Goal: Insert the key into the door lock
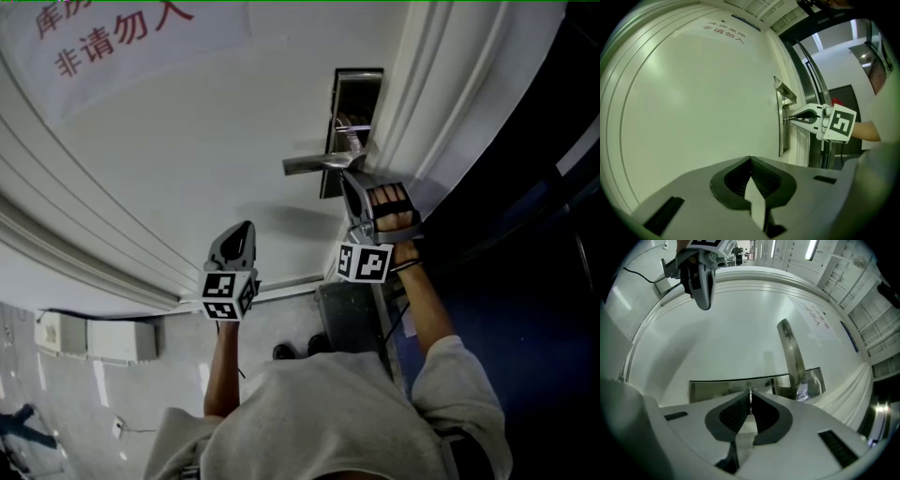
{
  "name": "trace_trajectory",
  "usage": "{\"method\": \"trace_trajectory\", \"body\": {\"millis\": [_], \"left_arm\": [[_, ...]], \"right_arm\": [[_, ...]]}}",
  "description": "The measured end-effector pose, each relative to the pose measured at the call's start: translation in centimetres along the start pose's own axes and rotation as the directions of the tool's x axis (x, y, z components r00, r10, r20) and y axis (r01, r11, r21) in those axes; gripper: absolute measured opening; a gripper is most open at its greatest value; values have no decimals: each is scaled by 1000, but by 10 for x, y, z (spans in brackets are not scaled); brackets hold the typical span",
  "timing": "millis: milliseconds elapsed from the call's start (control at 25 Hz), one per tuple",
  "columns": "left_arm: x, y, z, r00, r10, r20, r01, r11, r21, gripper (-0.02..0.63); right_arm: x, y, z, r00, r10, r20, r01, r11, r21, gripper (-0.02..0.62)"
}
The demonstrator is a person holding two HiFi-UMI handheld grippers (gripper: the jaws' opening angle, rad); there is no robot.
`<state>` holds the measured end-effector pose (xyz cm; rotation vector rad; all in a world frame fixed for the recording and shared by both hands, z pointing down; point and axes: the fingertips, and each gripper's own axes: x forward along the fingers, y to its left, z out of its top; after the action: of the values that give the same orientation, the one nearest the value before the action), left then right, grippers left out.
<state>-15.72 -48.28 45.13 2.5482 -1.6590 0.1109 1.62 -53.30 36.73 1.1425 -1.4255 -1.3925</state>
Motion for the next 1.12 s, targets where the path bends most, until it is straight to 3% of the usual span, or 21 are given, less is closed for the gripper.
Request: {"method": "trace_trajectory", "body": {"millis": [520,720,960,1120], "left_arm": [[4,-1,3,1000,-4,2,4,1000,8,17],[0,-3,6,1000,-4,4,4,1000,13,17],[-4,-6,8,1000,-5,8,5,1000,19,17],[-5,-9,7,1000,-11,5,11,1000,21,17]], "right_arm": [[6,1,0,1000,-14,23,13,1000,22,32],[7,5,0,999,20,28,-21,999,39,34],[5,18,1,996,83,34,-84,996,41,155],[5,21,1,996,88,33,-89,995,38,184]]}}
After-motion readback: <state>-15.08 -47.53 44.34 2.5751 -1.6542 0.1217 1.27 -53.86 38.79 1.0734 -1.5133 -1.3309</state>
